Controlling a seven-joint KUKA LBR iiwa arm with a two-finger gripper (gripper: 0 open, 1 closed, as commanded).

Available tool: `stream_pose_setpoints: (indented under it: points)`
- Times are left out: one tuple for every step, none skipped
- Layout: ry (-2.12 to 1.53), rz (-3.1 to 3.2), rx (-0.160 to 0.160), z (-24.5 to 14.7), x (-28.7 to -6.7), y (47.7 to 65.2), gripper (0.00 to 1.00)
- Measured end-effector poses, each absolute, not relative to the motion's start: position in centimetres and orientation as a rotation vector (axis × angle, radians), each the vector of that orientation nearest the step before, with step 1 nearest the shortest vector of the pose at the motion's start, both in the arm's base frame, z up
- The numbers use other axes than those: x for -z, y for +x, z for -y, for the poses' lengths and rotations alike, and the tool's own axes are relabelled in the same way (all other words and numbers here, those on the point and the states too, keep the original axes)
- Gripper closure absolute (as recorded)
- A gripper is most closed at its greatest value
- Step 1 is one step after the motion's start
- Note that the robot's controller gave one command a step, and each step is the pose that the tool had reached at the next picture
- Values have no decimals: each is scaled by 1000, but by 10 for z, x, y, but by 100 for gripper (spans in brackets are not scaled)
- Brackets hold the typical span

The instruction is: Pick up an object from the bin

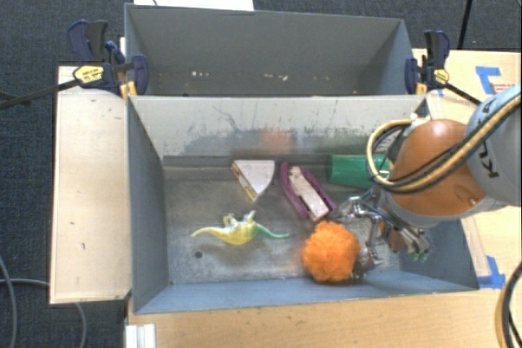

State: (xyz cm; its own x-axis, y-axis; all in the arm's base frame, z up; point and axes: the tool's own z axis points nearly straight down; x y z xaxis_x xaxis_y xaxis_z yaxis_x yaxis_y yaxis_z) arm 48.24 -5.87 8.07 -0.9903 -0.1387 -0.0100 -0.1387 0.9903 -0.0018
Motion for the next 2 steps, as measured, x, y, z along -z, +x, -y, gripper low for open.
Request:
stream_pose_setpoints:
  points:
    - [-227, -3129, 1, 59, -80, 480, 100]
    - [-229, -3128, 1, 59, -80, 480, 100]
